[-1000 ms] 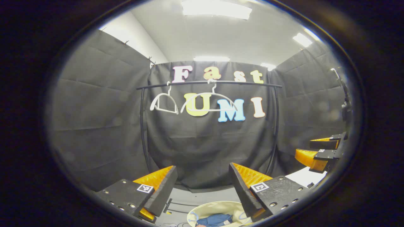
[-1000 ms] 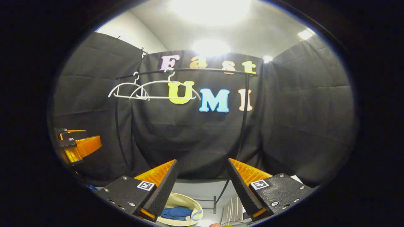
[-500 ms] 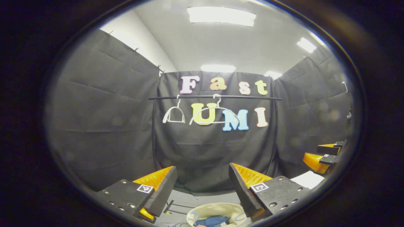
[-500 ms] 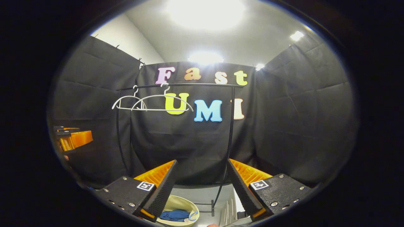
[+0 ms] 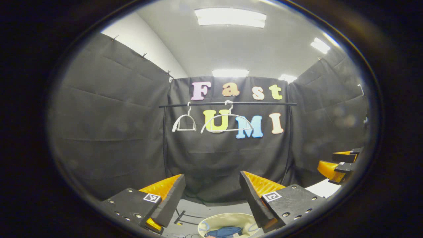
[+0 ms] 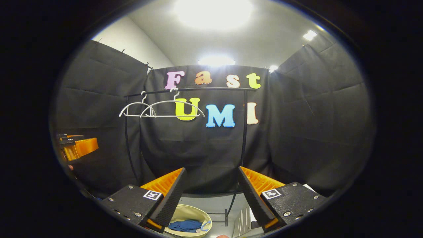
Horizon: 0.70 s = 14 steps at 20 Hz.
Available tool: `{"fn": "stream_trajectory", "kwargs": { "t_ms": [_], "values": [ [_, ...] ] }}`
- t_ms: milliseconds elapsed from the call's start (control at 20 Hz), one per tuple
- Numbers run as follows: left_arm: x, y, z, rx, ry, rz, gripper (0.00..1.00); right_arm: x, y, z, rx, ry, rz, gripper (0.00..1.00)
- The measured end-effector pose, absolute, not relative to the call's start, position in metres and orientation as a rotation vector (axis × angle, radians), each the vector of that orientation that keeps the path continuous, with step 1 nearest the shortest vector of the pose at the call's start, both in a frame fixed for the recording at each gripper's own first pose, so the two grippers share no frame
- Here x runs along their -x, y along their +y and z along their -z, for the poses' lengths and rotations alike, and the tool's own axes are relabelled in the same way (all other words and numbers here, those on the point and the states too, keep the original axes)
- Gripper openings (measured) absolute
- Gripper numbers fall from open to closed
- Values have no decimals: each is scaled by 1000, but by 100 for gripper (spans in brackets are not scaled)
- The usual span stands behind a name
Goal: Grasp the clothes on the hanger with both hands and then place them into the laundry hamper below.
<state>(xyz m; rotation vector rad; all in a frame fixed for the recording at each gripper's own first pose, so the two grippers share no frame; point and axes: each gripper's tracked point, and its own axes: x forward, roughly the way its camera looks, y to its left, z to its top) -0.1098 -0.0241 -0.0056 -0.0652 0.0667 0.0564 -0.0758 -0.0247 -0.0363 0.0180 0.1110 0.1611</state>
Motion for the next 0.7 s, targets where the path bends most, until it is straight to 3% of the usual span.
{"fn": "stream_trajectory", "kwargs": {
  "t_ms": [700],
  "values": [
    [107,-19,2,63,57,-77,96,65,-12,40,-8,110,-196,94]
  ]
}}
